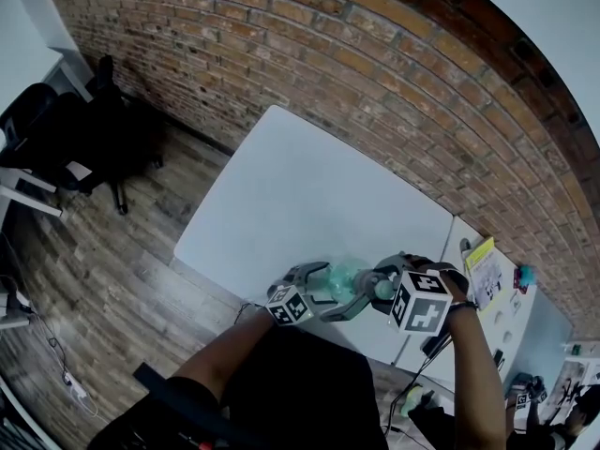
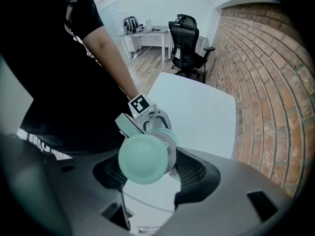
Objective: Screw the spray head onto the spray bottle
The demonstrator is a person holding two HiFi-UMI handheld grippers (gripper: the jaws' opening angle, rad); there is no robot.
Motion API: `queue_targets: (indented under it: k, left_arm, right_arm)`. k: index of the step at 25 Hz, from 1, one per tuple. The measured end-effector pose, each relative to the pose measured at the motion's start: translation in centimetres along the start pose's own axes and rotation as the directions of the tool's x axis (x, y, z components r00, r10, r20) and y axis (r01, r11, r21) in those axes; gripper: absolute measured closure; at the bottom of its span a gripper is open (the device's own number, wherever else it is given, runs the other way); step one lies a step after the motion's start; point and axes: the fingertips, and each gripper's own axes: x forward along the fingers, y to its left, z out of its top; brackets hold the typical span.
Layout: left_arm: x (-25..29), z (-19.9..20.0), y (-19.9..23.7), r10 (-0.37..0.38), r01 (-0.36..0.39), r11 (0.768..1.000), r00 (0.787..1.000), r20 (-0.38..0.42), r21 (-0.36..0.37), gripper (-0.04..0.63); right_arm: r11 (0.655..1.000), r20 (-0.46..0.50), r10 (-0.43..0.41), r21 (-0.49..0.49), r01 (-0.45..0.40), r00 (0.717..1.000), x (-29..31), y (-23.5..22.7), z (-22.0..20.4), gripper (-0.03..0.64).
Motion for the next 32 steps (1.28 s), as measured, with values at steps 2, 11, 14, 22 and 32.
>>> queue_targets:
  k: [2,11,14,22,32]
  left_arm:
    - [-0.1,0.0,0.0,-0.001,0.001,1.000,1.000,-0.001,-0.002,0.132]
    - [0.0,-0.1,0.2,0.004,-0.004,1.000,1.000,0.003,-0.003,0.133]
    - [0.0,-0.1,0.1,0.003,-0.003,1.000,1.000,0.003,-0.008,0.133]
    - [0.2,0.0,0.0,0.004,-0.004,1.000,1.000,0.003,-0.008,0.133]
    - [0.0,0.1,0.1,0.008,-0.007,1.000,1.000,0.007,-0.013,0.133]
  right_arm:
    - [0.999,0.008,-0.001,0.034,0.001,1.000,0.0,-0.1,0.1,0.354]
    - [0.986,0.039,-0.018,0.164,0.012,0.999,0.0,-0.4,0.2,0.354]
    - [0.985,0.045,-0.028,0.171,0.020,0.999,-0.1,-0.4,0.1,0.354]
    - [0.989,0.051,-0.069,0.133,0.062,0.996,0.7,-0.1,0.0,0.342]
    - [0.997,0.045,-0.033,-0.074,0.036,0.998,-1.8,0.4,0.4,0.342]
